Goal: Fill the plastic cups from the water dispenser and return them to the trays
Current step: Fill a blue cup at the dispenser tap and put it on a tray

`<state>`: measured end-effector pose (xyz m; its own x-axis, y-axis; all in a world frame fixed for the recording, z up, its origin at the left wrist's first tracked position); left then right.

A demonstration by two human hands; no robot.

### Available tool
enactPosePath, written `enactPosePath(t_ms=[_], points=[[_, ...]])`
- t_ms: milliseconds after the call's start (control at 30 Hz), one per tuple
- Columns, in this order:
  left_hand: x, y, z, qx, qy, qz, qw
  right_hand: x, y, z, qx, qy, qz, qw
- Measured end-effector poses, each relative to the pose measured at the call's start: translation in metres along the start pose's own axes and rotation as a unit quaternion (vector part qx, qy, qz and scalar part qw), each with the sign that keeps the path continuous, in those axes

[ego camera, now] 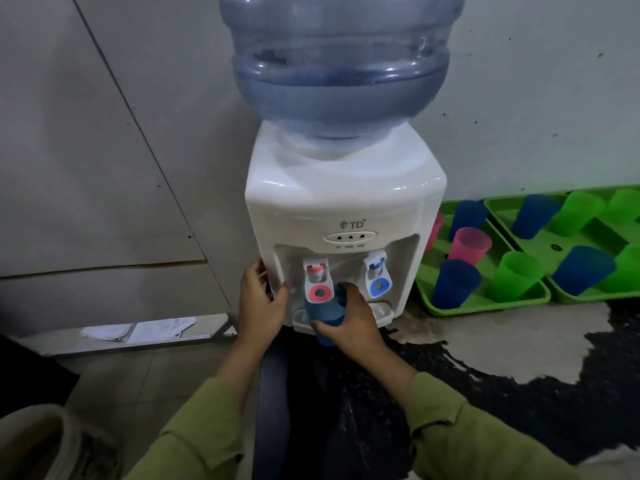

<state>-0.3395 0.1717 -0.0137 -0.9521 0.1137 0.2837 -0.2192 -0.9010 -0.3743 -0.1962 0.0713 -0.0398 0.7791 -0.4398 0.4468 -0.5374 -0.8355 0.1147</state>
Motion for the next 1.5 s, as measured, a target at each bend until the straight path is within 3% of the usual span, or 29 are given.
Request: enactPosePath(t_ms=[300,467,567,767,967,1100,1300,1500], points=[[0.002,0.007,0.002,-0.008,0.020,-0.033,0.999,-0.010,-0.014,-0.004,-0.006,-0.020,0.008,1.000],[0.004,0.026,0.002,-0.011,-0.009,0.032,0.999,-0.014,-0.014,0.006,-0.029,-0.006,0.007,1.000],[-0.006,0.033,0.006,-0.025,-0.038,-0.013,0.999,-0.014,-0.013,0.010,-0.045,-0.007,0.008,0.999],[-0.023,0.014,0.015,-0.014,-0.198,-0.111,0.974,-0.009,-0.012,0.007,-0.054,-0.018,0.015,0.998],[-0.028,0.012,0.022,0.000,-0.234,-0.130,0.963,-0.006,-0.012,0.000,-0.055,-0.003,-0.015,0.998],[-0.030,0.017,0.028,-0.025,-0.235,-0.163,0.958,-0.006,-0.012,0.004,-0.057,-0.006,-0.024,0.998],[-0.023,0.022,0.042,-0.079,-0.207,-0.144,0.964,-0.007,-0.011,0.008,-0.063,-0.017,-0.032,0.997],[-0.014,0.018,0.052,0.008,-0.082,-0.103,0.991,-0.008,-0.014,0.006,-0.086,-0.024,-0.040,0.995]])
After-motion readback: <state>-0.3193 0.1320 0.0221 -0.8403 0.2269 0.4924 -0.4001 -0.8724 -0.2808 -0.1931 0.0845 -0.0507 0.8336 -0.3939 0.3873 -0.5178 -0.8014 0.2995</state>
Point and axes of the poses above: each hand's wrist, its own y-axis away from the middle knuckle, its own x-axis out of the back of the hand, z = x × y, the point moved 4 cm from there along -y, towards the middle knuckle, and after that the axes turned 10 degrees about -x, right-handed, at the moved point
